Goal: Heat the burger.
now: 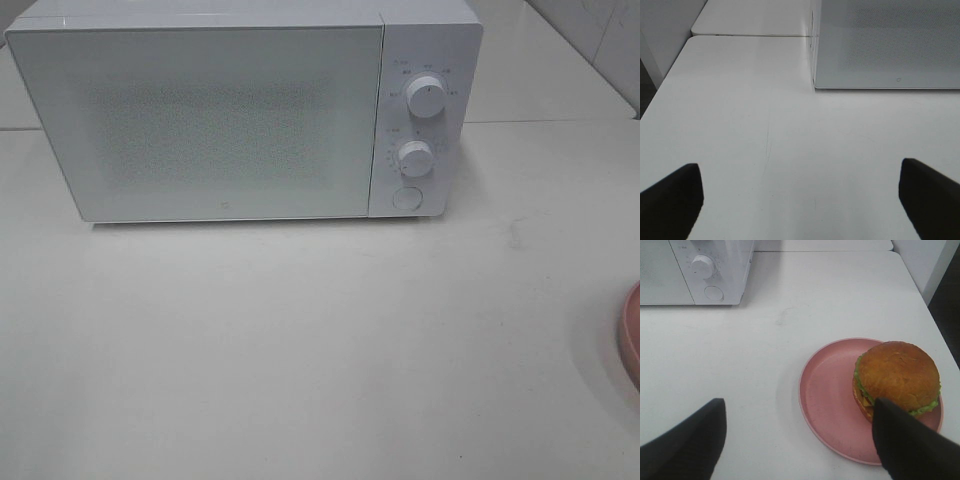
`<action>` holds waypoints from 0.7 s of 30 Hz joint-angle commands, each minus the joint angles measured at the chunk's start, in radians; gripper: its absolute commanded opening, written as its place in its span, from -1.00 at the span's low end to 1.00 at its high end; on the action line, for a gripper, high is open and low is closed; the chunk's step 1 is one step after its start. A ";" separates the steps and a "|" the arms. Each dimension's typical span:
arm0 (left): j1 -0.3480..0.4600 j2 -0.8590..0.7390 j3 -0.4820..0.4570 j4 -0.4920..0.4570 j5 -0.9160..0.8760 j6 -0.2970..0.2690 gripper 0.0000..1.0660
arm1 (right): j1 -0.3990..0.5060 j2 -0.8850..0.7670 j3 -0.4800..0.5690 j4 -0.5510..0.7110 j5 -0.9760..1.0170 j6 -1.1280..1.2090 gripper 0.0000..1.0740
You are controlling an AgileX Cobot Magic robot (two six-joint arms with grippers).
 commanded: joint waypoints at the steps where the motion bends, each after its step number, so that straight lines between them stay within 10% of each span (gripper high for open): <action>1: 0.001 -0.025 0.007 -0.007 -0.009 0.000 0.84 | -0.007 -0.025 -0.001 0.000 -0.009 -0.008 0.42; 21: 0.001 -0.020 0.007 -0.007 -0.009 0.000 0.84 | -0.007 -0.025 -0.001 0.000 -0.009 -0.008 0.42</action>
